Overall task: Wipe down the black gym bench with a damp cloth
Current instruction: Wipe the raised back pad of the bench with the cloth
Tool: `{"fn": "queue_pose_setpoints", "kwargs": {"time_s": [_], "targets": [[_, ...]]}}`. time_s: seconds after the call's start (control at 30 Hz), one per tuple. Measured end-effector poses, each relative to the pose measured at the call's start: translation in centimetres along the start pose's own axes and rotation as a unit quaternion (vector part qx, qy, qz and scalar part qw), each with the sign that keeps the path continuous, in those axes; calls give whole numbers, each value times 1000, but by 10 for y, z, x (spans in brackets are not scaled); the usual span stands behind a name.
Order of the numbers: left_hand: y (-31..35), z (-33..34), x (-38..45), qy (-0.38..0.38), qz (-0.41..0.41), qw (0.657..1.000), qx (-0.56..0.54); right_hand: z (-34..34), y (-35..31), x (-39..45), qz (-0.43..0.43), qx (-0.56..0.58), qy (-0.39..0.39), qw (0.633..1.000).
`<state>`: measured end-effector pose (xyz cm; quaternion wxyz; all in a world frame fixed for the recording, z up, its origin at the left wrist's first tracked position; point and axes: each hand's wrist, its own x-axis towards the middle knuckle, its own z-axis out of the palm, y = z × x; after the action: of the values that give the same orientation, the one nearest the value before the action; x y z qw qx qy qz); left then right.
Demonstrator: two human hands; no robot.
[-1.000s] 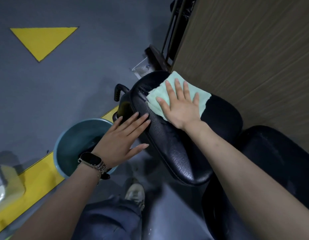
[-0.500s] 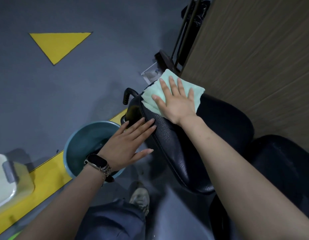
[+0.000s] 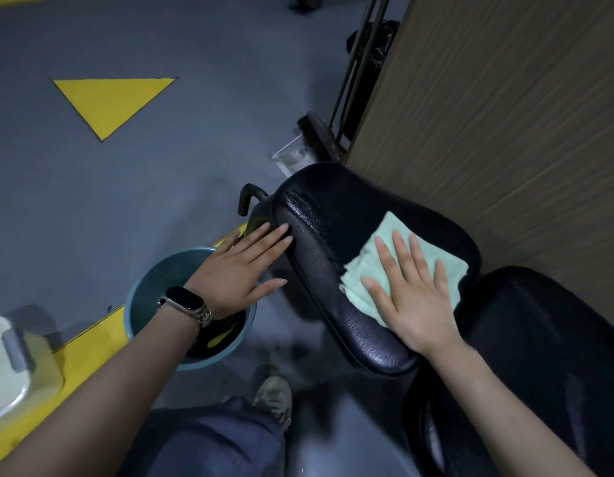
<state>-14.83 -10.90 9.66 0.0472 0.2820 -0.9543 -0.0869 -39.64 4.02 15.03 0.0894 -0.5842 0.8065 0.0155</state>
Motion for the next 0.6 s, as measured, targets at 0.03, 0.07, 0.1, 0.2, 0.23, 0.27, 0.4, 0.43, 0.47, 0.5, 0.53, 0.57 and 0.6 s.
{"fn": "queue_pose_setpoints", "kwargs": {"time_s": [0.03, 0.07, 0.1, 0.2, 0.23, 0.27, 0.4, 0.43, 0.47, 0.5, 0.53, 0.57, 0.6], "targets": [[-3, -2, 1, -1, -4, 1000, -2, 1, 3, -9, 7, 7, 1, 1000], [-6, -3, 2, -2, -8, 1000, -4, 1, 6, -19, 13, 18, 1, 1000], [-8, -5, 3, -1, -10, 1000, -6, 2, 8, -28, 20, 31, 0, 999], [-15, -8, 10, 3, -17, 1000, -17, 7, 12, -53, 36, 50, 3, 998], [-17, -8, 13, 4, -18, 1000, -22, 9, 12, -59, 39, 48, 9, 998], [-19, -9, 16, 5, -19, 999, -27, 12, 12, -64, 40, 45, 14, 998], [-25, -10, 23, 3, -14, 1000, -27, 18, 8, -66, 43, 36, 28, 998], [-26, -9, 23, 5, -12, 1000, -23, 19, 6, -65, 44, 33, 32, 998], [-27, -9, 24, 6, -10, 1000, -20, 20, 4, -62, 43, 30, 35, 998], [-28, -8, 24, 7, -8, 1000, -18, 20, 2, -58, 42, 28, 36, 998], [-29, -8, 25, 8, -6, 1000, -18, 21, -2, -54, 43, 26, 39, 998], [-30, -8, 25, 7, -4, 1000, -18, 21, -6, -49, 44, 22, 43, 998], [-31, -9, 25, 6, -4, 1000, -19, 21, -10, -43, 44, 17, 47, 998]]}}
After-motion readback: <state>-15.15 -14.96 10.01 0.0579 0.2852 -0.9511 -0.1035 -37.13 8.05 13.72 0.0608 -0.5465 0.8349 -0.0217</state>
